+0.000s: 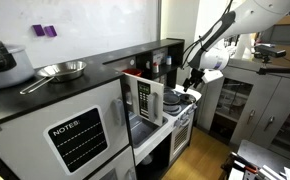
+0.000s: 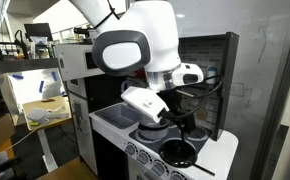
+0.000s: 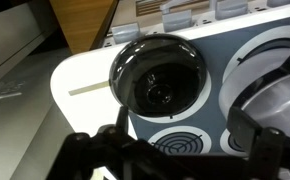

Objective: Put the pots lid on the stove

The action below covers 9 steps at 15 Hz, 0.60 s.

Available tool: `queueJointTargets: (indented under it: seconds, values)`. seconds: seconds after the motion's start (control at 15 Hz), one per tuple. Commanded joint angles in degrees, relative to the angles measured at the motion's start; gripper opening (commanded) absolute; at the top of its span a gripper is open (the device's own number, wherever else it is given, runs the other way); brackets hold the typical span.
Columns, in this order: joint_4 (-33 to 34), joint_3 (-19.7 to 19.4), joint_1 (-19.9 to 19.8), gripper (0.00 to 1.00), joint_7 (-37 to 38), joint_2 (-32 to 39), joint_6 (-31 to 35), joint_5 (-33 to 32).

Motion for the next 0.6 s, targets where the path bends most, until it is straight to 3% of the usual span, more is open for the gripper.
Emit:
queueJointTargets:
  seconds: [0.0,0.2,0.53]
  values:
    - [-6.9,-2.4,1.3,1.0,-0.7,-8.2,-1.0,0.2]
    - [-11.9,-5.9,3.7,1.0,0.4,-15.7,-5.1,-1.8]
    - [-15.9,-10.1,9.6,1.0,5.3,-26.8,-19.2,-12.6]
